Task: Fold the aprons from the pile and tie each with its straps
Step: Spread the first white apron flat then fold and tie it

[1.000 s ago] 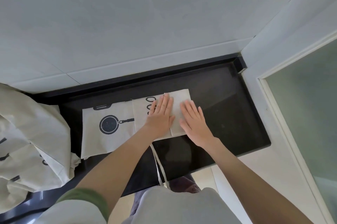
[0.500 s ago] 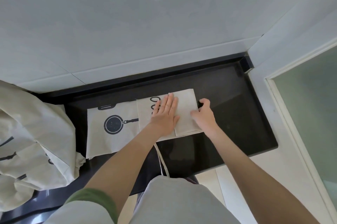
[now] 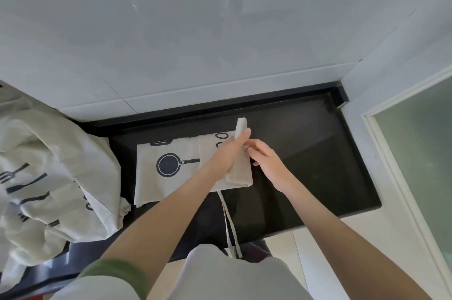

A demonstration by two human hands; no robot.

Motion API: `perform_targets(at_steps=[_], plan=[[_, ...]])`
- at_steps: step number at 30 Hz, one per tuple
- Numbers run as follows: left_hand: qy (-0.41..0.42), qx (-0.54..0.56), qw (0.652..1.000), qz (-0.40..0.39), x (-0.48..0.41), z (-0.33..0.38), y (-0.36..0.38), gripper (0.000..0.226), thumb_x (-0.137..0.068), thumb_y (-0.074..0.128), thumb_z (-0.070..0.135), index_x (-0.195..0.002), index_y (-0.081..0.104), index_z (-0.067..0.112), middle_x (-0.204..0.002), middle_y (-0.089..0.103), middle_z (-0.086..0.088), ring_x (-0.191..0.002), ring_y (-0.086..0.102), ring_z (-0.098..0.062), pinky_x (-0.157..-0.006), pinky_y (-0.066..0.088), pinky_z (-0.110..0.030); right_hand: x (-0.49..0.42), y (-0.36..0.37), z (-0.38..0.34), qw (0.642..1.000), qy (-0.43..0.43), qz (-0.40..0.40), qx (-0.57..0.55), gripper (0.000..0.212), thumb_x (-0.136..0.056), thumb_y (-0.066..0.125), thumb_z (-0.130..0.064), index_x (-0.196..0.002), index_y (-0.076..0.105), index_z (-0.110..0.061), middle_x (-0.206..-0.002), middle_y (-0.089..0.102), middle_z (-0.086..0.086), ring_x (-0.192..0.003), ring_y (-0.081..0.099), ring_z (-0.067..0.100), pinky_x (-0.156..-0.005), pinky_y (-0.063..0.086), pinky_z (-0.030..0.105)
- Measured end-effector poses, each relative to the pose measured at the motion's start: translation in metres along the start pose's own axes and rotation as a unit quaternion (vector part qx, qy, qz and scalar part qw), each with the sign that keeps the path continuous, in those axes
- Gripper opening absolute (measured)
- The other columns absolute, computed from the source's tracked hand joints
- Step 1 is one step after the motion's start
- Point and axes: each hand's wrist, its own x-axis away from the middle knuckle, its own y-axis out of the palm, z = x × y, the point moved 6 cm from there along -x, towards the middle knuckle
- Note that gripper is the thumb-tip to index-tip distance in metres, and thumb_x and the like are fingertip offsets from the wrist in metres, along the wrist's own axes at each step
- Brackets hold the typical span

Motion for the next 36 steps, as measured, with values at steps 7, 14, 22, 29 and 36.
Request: perform_targets(at_steps=[7, 14, 22, 29, 36], plan=[[-0.079, 0.178, 0.979, 0.058, 0.005, -0.035, -0.027, 0.031, -0.102, 0.038, 0.043, -0.113, 0.054, 0.018, -0.105, 0.063, -0.007, -0.096, 0.061, -0.023, -0.086, 0.053, -0.042, -0.001, 0.015, 0.004, 0.975, -0.061, 0.031, 0.210, 0.045, -0.100, 0.041, -0.008, -0.141, 0.041, -0.025, -0.148, 0.032, -0.009, -0.141, 0.021, 0.015, -0.116, 0.022, 0.035], [-0.091, 0.176, 0.978, 0.071, 0.004, -0.047, -0.040, 0.029, -0.103, 0.037, 0.039, -0.111, 0.054, 0.017, -0.105, 0.062, -0.004, -0.098, 0.060, -0.022, -0.092, 0.050, -0.041, -0.008, 0.043, 0.017, 0.910, -0.054, 0.002, 0.410, 0.055, -0.106, 0.023, -0.026, -0.154, -0.003, -0.016, -0.163, -0.006, 0.002, -0.149, -0.012, 0.023, -0.118, -0.006, 0.037], [0.077, -0.410, 0.887, 0.199, 0.004, -0.030, -0.057, 0.045, -0.098, 0.045, 0.028, -0.137, 0.031, 0.008, -0.127, 0.050, -0.013, -0.107, 0.054, -0.026, -0.092, 0.049, -0.037, -0.013, 0.048, 0.032, 0.863, -0.036, 0.017, 0.504, 0.060, -0.105, 0.020, -0.035, -0.152, -0.014, -0.017, -0.162, -0.014, 0.002, -0.149, -0.013, 0.023, -0.118, -0.009, 0.040], [0.169, -0.690, 0.703, 0.035, 0.003, -0.069, -0.063, 0.068, -0.102, 0.022, 0.052, -0.150, -0.019, 0.027, -0.155, -0.029, -0.001, -0.146, -0.021, -0.022, -0.116, -0.013, -0.042, -0.021, 0.042, 0.027, 0.839, -0.070, 0.006, 0.540, 0.059, -0.106, 0.023, -0.032, -0.154, -0.008, -0.018, -0.162, -0.012, -0.001, -0.149, -0.011, 0.022, -0.118, -0.009, 0.041], [0.113, -0.645, 0.756, 0.008, -0.006, -0.072, -0.072, 0.069, -0.102, 0.018, 0.052, -0.148, -0.026, 0.024, -0.152, -0.036, 0.004, -0.141, -0.031, -0.015, -0.112, -0.022, -0.040, 0.017, 0.055, 0.001, 0.845, -0.232, 0.134, 0.462, 0.011, -0.090, 0.061, -0.025, -0.094, 0.061, -0.015, -0.096, 0.060, 0.001, -0.091, 0.053, 0.022, -0.084, 0.046, 0.040]])
